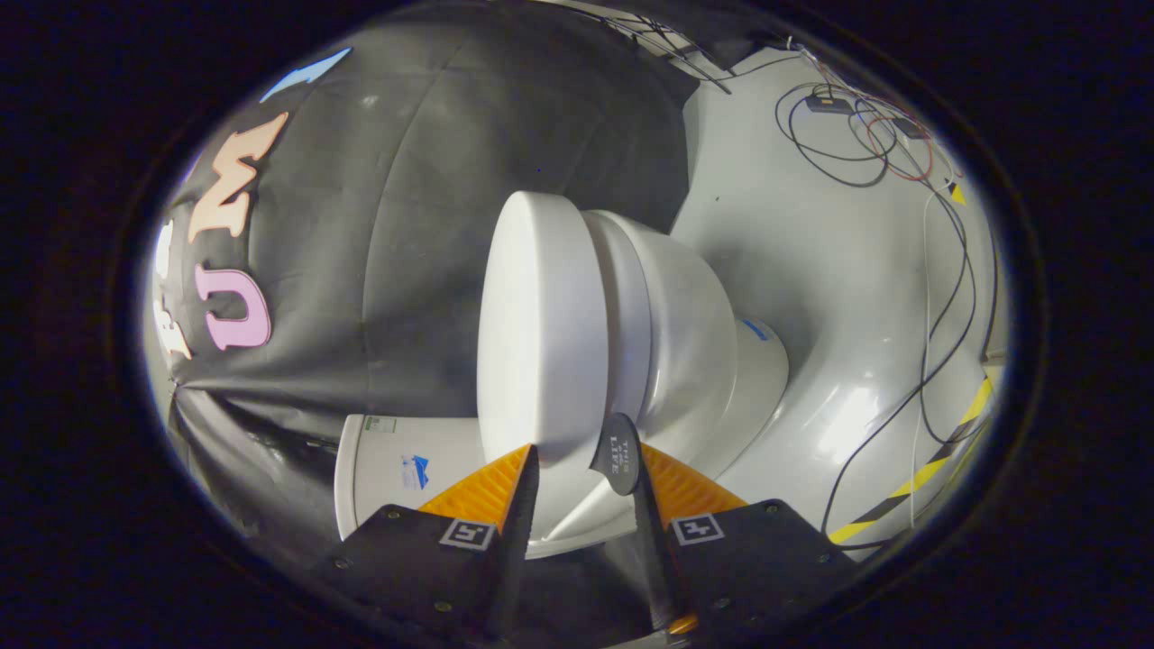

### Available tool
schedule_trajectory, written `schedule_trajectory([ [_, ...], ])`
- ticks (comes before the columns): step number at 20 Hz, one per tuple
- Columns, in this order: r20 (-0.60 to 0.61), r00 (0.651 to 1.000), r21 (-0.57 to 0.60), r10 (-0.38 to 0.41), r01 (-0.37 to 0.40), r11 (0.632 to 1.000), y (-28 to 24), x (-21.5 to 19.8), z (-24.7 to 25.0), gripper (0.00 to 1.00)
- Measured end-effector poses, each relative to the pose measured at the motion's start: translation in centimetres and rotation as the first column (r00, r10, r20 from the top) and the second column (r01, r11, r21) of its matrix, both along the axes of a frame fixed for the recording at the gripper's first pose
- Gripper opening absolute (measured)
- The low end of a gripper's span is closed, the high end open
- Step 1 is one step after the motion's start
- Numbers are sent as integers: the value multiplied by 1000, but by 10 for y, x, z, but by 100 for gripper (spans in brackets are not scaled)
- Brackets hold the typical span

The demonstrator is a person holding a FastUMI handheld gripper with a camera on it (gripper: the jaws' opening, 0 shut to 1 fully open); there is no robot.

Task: Open the toilet lid.

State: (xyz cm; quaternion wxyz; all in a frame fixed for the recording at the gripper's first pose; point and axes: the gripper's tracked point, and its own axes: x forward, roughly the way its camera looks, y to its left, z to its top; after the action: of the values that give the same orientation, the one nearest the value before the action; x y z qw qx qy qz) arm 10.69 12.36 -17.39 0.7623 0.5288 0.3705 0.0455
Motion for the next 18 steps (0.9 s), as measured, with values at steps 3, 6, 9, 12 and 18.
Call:
schedule_trajectory([
  [3, -16, 1000, 3, -24, 24, 1000, -9, -4, 0, 53],
  [6, -13, 999, 29, -39, 40, 999, -8, 9, -5, 51],
  [9, -78, 993, -17, -84, 83, 996, -19, -4, -13, 4],
  [12, -44, 997, -56, -64, 62, 997, -19, -5, -11, 1],
  [18, -12, 999, -66, -47, 46, 997, -18, -5, -7, 1],
])
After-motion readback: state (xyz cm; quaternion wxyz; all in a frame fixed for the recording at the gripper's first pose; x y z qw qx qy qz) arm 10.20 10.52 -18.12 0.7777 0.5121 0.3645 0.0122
